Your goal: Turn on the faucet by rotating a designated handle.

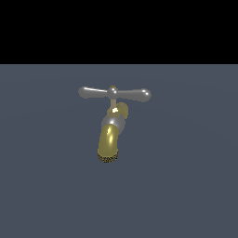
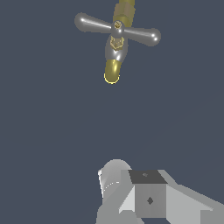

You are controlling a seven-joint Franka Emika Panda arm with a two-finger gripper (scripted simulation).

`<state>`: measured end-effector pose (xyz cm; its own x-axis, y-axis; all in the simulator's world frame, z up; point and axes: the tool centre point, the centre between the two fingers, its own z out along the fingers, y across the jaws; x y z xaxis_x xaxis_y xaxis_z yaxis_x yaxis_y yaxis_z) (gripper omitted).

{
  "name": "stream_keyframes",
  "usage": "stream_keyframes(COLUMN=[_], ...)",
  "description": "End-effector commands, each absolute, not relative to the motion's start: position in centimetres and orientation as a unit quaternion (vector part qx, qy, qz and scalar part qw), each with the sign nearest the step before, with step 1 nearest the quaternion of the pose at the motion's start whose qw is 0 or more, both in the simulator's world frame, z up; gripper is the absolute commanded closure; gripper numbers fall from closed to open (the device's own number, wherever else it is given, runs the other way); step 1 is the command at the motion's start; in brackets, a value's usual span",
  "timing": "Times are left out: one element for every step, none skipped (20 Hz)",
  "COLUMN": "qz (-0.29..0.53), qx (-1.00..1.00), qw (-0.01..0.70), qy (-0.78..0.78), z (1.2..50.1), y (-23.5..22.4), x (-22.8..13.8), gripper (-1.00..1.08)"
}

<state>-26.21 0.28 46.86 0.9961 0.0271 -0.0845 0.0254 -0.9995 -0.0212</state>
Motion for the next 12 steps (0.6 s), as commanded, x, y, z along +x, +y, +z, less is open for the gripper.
stream_keyframes(qz=[0.042,0.043,0.043,0.045,0.046,0.048,0.05,0.052,0.053,0.054,0.054,0.054], qx=[-0.999,-0.999,-0.999,-0.999,-0.999,-0.999,-0.999,-0.999,-0.999,-0.998,-0.998,-0.998], qw=[0.01,0.01,0.009,0.007,0.005,0.003,0.0,-0.002,-0.004,-0.005,-0.005,-0.005], qy=[-0.013,-0.013,-0.011,-0.009,-0.006,-0.002,0.003,0.006,0.008,0.009,0.01,0.009], z=[46.9,46.9,46.8,46.8,46.8,46.7,46.7,46.7,46.6,46.6,46.6,46.6], y=[0.3,0.3,0.2,0.1,-0.1,-0.3,-0.5,-0.7,-0.8,-0.9,-0.9,-0.9], x=[-26.2,-26.2,-26.2,-26.2,-26.2,-26.1,-26.1,-26.1,-26.1,-26.1,-26.1,-26.1], gripper=[1.08,1.08,1.08,1.08,1.08,1.08,1.08,1.08,1.08,1.08,1.08,1.08])
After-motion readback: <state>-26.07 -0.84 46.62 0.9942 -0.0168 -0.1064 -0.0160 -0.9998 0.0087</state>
